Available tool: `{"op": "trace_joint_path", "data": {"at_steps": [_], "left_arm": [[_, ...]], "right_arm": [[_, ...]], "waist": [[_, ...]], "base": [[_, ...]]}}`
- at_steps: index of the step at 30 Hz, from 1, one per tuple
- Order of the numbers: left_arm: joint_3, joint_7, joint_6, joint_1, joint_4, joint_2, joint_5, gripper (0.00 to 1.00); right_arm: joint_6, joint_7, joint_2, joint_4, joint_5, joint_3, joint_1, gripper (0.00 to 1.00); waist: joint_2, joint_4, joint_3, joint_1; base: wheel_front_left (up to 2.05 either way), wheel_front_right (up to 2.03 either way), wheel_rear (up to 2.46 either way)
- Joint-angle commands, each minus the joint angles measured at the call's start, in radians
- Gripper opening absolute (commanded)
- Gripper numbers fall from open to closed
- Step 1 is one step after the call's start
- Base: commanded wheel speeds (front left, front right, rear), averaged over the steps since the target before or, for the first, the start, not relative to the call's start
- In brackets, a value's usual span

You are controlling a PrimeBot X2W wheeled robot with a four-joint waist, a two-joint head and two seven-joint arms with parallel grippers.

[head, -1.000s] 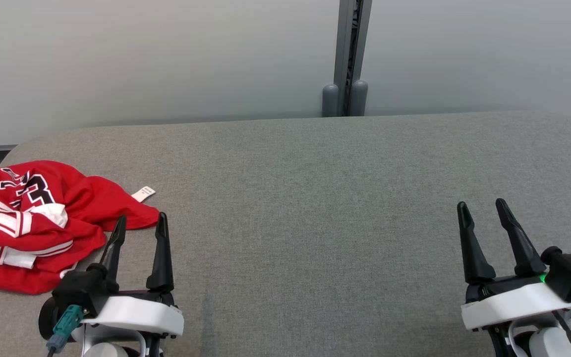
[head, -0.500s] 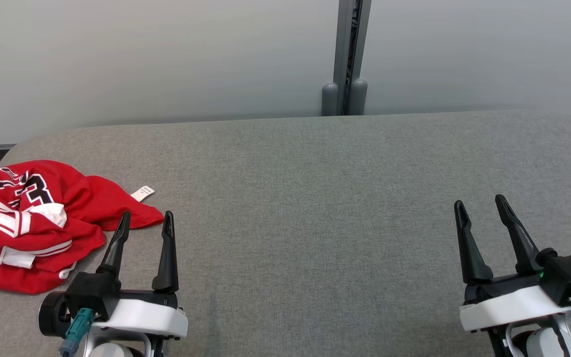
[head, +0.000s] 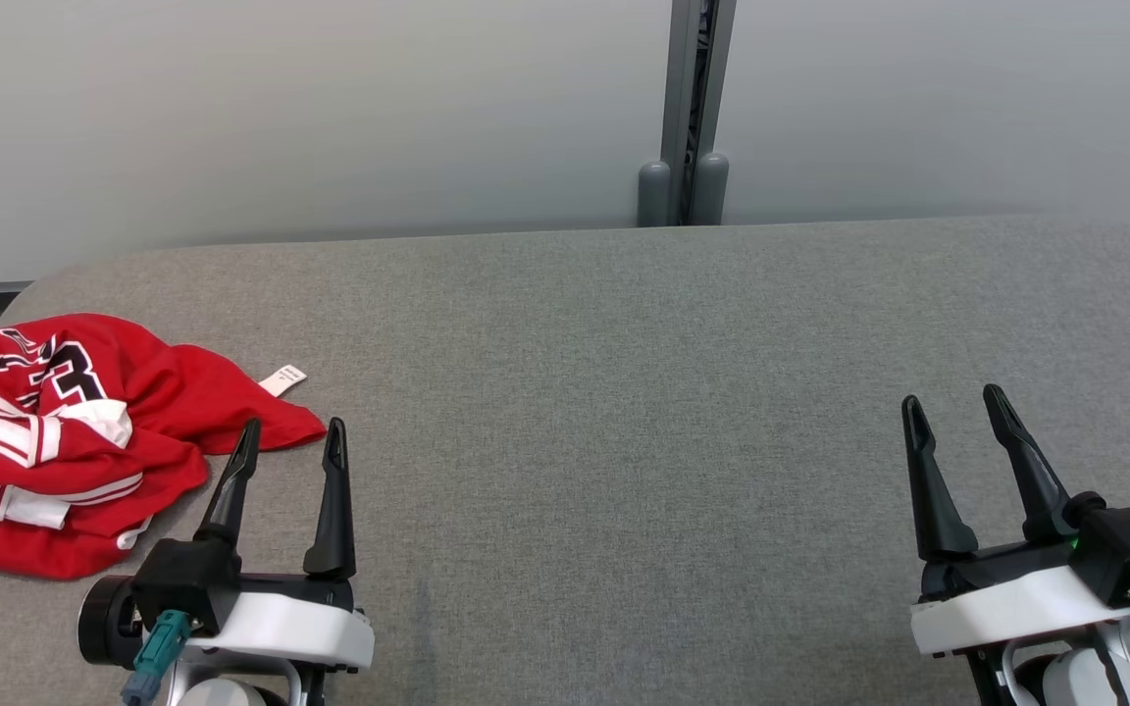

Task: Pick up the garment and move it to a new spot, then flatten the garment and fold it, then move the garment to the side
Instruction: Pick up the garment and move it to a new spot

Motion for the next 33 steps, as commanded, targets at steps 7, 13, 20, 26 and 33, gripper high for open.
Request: {"op": "trace_joint_path", "data": {"at_steps": [7,13,20,26,33], "left_arm": [[0.002,0.000,0.005,0.005,0.010,0.004,-0.007,1.00],[0.006,0.000,0.010,0.005,0.009,0.004,-0.010,1.00],[0.011,0.000,0.017,0.015,0.023,0.004,-0.015,1.00],[0.021,0.000,0.017,0.015,0.035,0.004,-0.012,1.00],[0.028,0.000,0.011,0.026,0.041,0.004,-0.003,1.00]], "right_arm": [[0.002,-0.005,0.002,0.000,0.001,-0.001,0.007,1.00],[0.002,-0.005,0.002,-0.001,0.011,0.009,0.010,1.00],[0.002,-0.005,0.003,0.015,0.030,0.013,0.017,1.00],[0.002,-0.005,0.004,0.021,0.043,0.029,0.018,1.00],[0.002,-0.005,0.005,0.039,0.065,0.053,0.023,1.00]], "waist": [[0.0000,0.017,-0.003,0.0000],[0.0000,0.052,-0.006,0.0000],[0.0000,0.119,-0.016,0.0000],[0.0000,0.189,-0.030,0.0000],[0.0000,0.273,-0.037,0.0000]], "base": [[0.00,0.00,0.00],[0.00,0.00,0.00],[0.00,0.00,0.00],[0.00,0.00,0.00],[0.00,0.00,0.00]]}}
